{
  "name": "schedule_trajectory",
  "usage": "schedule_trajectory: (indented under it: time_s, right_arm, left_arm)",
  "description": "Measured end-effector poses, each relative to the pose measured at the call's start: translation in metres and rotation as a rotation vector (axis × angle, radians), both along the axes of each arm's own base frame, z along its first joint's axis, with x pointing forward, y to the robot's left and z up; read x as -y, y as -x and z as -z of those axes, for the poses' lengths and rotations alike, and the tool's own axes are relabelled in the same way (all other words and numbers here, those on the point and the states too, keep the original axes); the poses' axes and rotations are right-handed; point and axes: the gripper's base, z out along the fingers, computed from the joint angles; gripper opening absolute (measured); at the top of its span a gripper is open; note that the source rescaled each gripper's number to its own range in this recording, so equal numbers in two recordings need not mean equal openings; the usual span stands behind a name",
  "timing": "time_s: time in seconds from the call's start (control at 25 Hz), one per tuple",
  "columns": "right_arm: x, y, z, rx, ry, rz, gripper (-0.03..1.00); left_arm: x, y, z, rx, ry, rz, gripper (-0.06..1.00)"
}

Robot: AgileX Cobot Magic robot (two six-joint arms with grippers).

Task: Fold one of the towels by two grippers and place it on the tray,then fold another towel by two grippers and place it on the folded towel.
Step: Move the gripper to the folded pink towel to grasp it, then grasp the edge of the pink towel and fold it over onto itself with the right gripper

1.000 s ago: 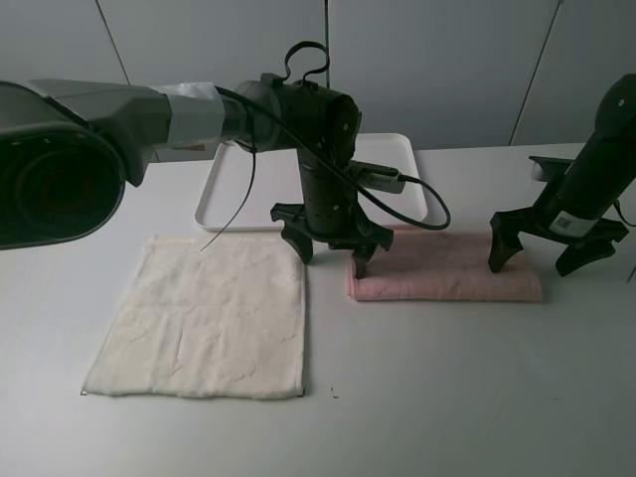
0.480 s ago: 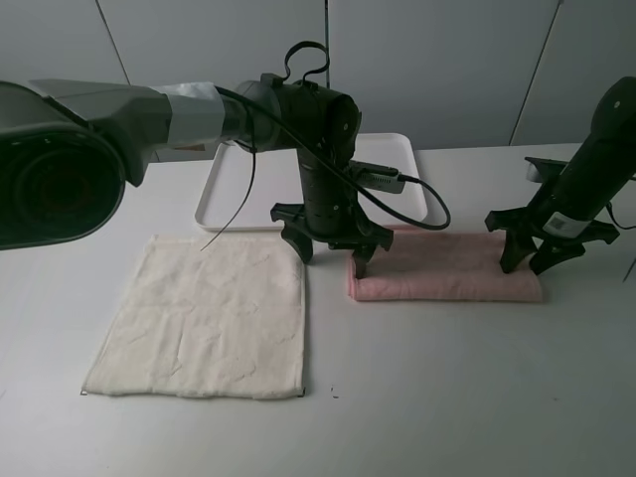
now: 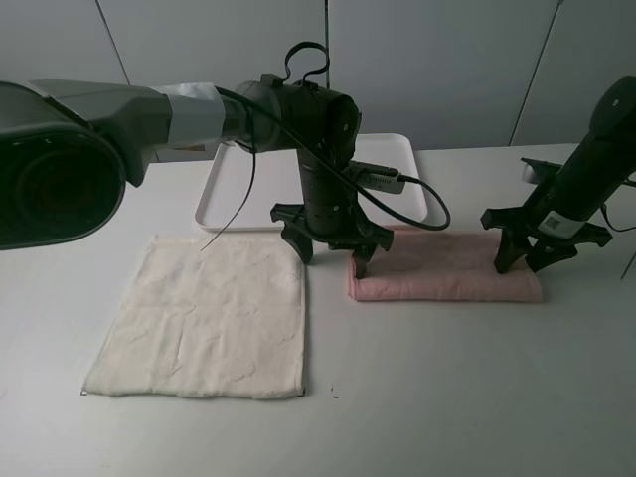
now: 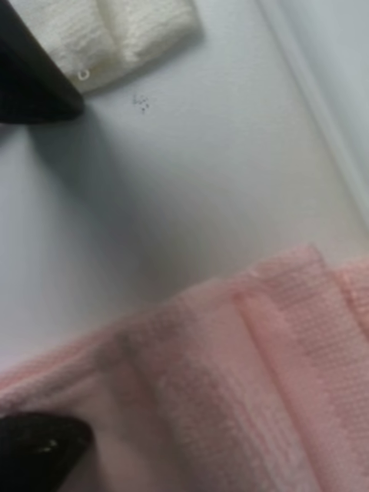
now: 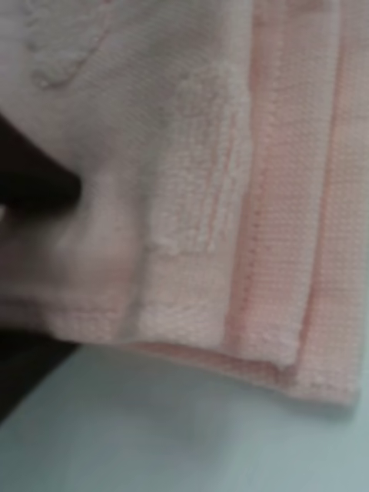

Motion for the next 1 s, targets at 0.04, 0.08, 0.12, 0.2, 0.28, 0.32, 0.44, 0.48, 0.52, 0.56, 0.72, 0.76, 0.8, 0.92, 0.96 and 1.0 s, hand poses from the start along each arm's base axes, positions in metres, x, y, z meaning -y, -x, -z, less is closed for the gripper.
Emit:
schedule_trajectory:
  time_s: [0.04, 0.08, 0.12, 0.2, 0.28, 0.32, 0.44, 0.48, 0.52, 0.56, 0.72, 0.76, 0.8, 0.92, 0.96, 1.0]
  right_arm:
    - [-0.001, 0.000, 0.001, -0.004, -0.007, 0.004, 0.21]
    - [-0.001, 0.000, 0.001, -0.004, -0.016, 0.008, 0.09]
    - [-0.002, 0.000, 0.001, -0.005, -0.018, 0.004, 0.03]
    - [-0.002, 0.000, 0.001, -0.005, -0.020, -0.007, 0.03]
    - [-0.002, 0.001, 0.002, -0.008, -0.023, -0.016, 0.03]
    - [-0.002, 0.001, 0.002, -0.011, -0.024, -0.019, 0.03]
    - [-0.002, 0.001, 0.000, -0.008, -0.026, -0.020, 0.03]
    - [-0.002, 0.001, -0.001, -0.006, -0.026, -0.020, 0.03]
    - [-0.002, 0.001, -0.003, -0.002, -0.025, -0.024, 0.03]
    - [-0.002, 0.002, -0.005, 0.000, -0.023, -0.029, 0.03]
    - [-0.003, 0.006, -0.018, 0.001, -0.032, -0.032, 0.03]
    - [-0.004, 0.006, -0.022, 0.002, -0.038, -0.030, 0.03]
    - [-0.005, 0.007, -0.026, 0.007, -0.049, -0.020, 0.03]
    - [-0.008, 0.009, -0.035, 0.004, -0.088, 0.004, 0.03]
    - [-0.010, 0.009, -0.038, 0.000, -0.102, 0.013, 0.03]
    - [-0.011, 0.010, -0.039, -0.004, -0.118, 0.023, 0.03]
  left_arm:
    - [0.000, 0.000, 0.000, 0.000, 0.000, 0.000, 0.97]
    - [0.000, 0.000, 0.000, 0.000, 0.000, 0.000, 0.97]
    - [0.000, 0.000, 0.000, 0.000, 0.000, 0.000, 0.97]
    - [0.000, 0.000, 0.000, 0.000, 0.000, 0.000, 0.97]
    - [0.000, 0.000, 0.000, -0.001, 0.000, 0.000, 0.97]
    - [0.000, 0.000, 0.000, -0.001, 0.000, 0.000, 0.97]
    - [0.000, 0.000, 0.000, -0.002, -0.002, 0.000, 0.97]
    - [0.000, 0.000, 0.000, -0.002, -0.002, 0.000, 0.97]
    - [0.000, 0.000, 0.000, -0.002, -0.002, 0.000, 0.97]
    - [0.000, 0.000, 0.000, -0.002, -0.002, 0.000, 0.97]
    - [0.000, 0.000, 0.000, -0.005, -0.002, -0.001, 0.98]
    - [0.000, 0.000, 0.000, -0.005, -0.002, -0.001, 0.98]
    - [0.000, 0.000, 0.000, -0.005, -0.002, -0.001, 0.98]
    - [0.000, 0.000, 0.000, -0.005, -0.002, -0.001, 0.98]
    - [0.000, 0.000, 0.000, -0.005, -0.002, -0.001, 0.98]
    - [0.000, 0.000, 0.000, -0.005, -0.002, -0.001, 0.98]
